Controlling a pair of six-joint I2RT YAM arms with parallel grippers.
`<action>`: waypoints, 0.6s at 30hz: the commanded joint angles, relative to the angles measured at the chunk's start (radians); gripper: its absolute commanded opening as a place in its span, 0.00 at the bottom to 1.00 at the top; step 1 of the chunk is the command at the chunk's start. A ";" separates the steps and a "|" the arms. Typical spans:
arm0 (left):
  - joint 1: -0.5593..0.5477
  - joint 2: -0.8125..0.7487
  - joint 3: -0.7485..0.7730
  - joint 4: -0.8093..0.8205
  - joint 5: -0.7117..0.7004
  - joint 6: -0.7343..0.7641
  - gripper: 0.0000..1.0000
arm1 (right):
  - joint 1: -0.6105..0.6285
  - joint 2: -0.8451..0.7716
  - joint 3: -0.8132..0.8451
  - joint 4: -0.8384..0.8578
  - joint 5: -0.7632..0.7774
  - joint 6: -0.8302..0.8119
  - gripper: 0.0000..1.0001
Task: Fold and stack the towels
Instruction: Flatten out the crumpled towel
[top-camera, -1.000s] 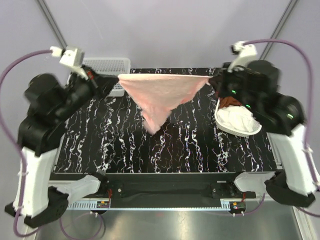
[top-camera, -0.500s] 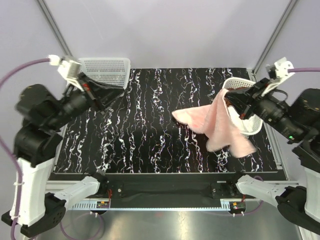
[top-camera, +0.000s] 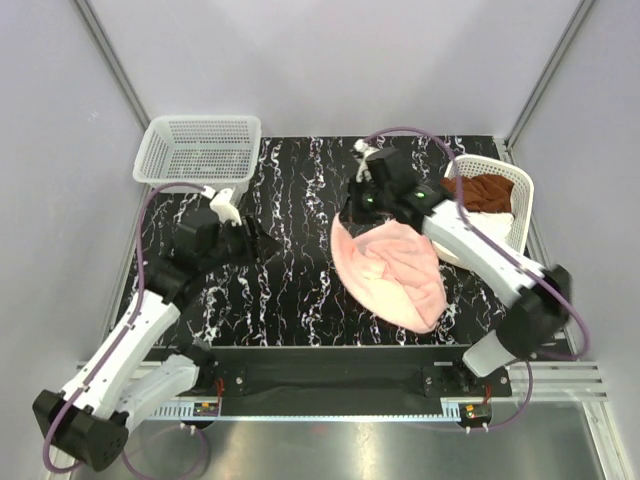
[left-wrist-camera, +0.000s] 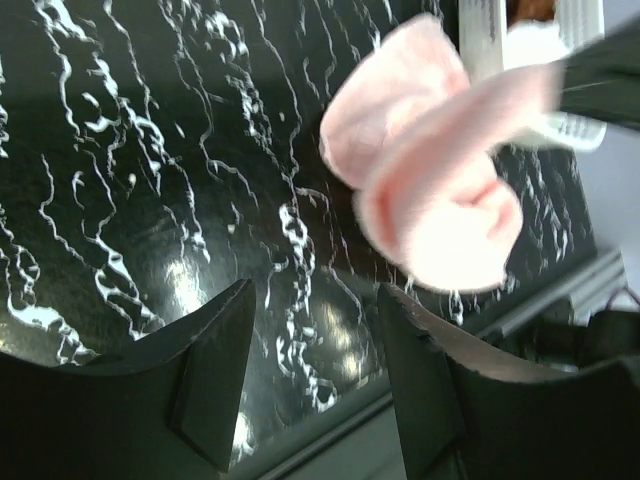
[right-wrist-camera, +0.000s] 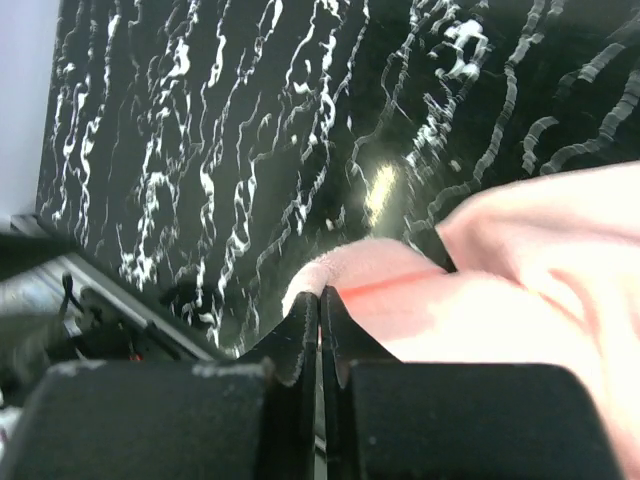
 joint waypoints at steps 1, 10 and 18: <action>0.002 0.002 -0.098 0.229 -0.046 -0.079 0.57 | 0.001 0.161 0.180 0.136 -0.049 0.088 0.00; 0.033 0.200 -0.008 0.234 -0.090 -0.089 0.59 | 0.000 0.464 0.448 -0.017 -0.308 -0.173 0.28; 0.146 0.310 0.096 0.139 -0.097 -0.137 0.61 | -0.014 0.366 0.403 -0.288 0.234 -0.215 0.52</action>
